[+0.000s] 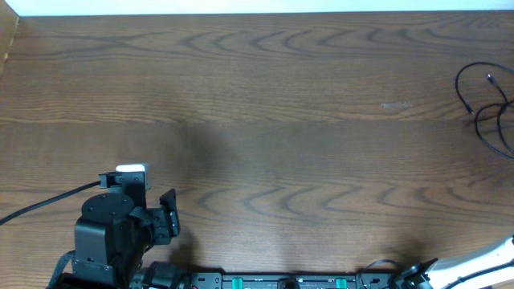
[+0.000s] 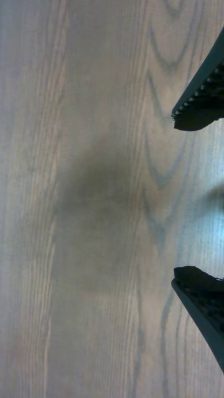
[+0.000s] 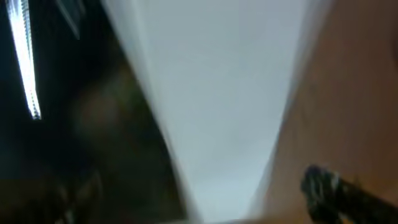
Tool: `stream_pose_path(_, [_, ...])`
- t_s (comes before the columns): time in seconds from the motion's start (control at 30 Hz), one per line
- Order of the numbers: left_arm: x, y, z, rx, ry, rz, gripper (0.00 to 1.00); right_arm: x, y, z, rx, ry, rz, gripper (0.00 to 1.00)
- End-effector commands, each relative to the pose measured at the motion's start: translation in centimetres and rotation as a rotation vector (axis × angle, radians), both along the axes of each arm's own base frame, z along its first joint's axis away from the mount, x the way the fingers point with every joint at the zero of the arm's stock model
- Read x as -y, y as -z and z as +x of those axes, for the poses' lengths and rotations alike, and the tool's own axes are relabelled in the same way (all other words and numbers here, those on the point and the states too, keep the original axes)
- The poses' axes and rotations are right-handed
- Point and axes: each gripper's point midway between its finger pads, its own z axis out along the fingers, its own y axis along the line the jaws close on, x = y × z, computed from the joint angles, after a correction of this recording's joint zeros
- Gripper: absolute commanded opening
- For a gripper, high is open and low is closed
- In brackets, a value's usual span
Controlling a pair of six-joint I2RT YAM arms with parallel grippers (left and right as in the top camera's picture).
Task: Untangle cables
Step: 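Pull the center black cable off the right edge with the right gripper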
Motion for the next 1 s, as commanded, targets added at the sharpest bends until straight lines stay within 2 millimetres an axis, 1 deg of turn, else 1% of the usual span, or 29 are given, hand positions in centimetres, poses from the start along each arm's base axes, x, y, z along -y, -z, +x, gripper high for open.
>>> stream_pose_path(0.0, [-0.1,0.1,-0.1,-0.003,-0.004,0.004,0.76,-0.3,7.4,-2.2,-0.340,0.131,0.251,0.99])
stream_pose_path(0.03, [-0.1,0.1,-0.1,-0.003,-0.004,0.004,0.76,-0.3,9.3,-3.1,-0.437,0.178,0.282,0.99])
stream_pose_path(0.07, [-0.1,0.1,-0.1,-0.003,-0.004,0.004,0.75,-0.3,10.6,-3.9,-0.508,0.214,0.290,0.99])
stream_pose_path(0.13, [-0.1,0.1,-0.1,-0.005,-0.004,0.004,0.76,0.2,12.3,-5.1,-0.602,0.270,0.273,0.99])
stream_pose_path(0.17, [-0.1,0.1,-0.1,-0.006,-0.005,0.005,0.75,0.4,12.8,-5.5,-0.627,0.290,0.260,0.99])
stream_pose_path(0.23, [-0.1,0.1,-0.1,-0.006,-0.004,0.004,0.76,1.1,13.3,-5.8,-0.653,0.326,0.235,0.99])
stream_pose_path(0.3, [-0.1,0.1,-0.1,-0.006,-0.004,0.005,0.75,1.7,13.4,-5.9,-0.657,0.353,0.224,0.99])
stream_pose_path(0.43, [-0.1,0.1,-0.1,-0.006,-0.004,0.004,0.76,2.2,13.4,-6.1,-0.663,0.383,0.248,0.99])
stream_pose_path(0.6, [-0.1,0.1,-0.1,-0.006,-0.004,0.004,0.76,2.0,14.2,-6.9,-0.728,0.433,0.342,0.99])
stream_pose_path(0.67, [-0.1,0.1,-0.1,-0.006,-0.004,0.004,0.76,1.5,14.7,-7.5,-0.776,0.458,0.399,0.99])
stream_pose_path(0.73, [-0.1,0.1,-0.1,-0.006,-0.004,0.004,0.76,0.1,16.0,-9.2,-0.896,0.491,0.499,0.99])
stream_pose_path(0.77, [-0.1,0.1,-0.1,-0.006,-0.005,0.004,0.75,-0.7,17.0,-10.7,-0.991,0.522,0.530,0.99])
stream_pose_path(0.83, [-0.1,0.1,-0.1,-0.006,-0.004,0.004,0.76,-1.5,17.9,-12.6,-1.101,0.553,0.539,0.99])
stream_pose_path(0.97, [-0.1,0.1,-0.1,-0.006,-0.004,0.004,0.76,-2.0,19.2,-15.7,-1.267,0.605,0.476,0.99])
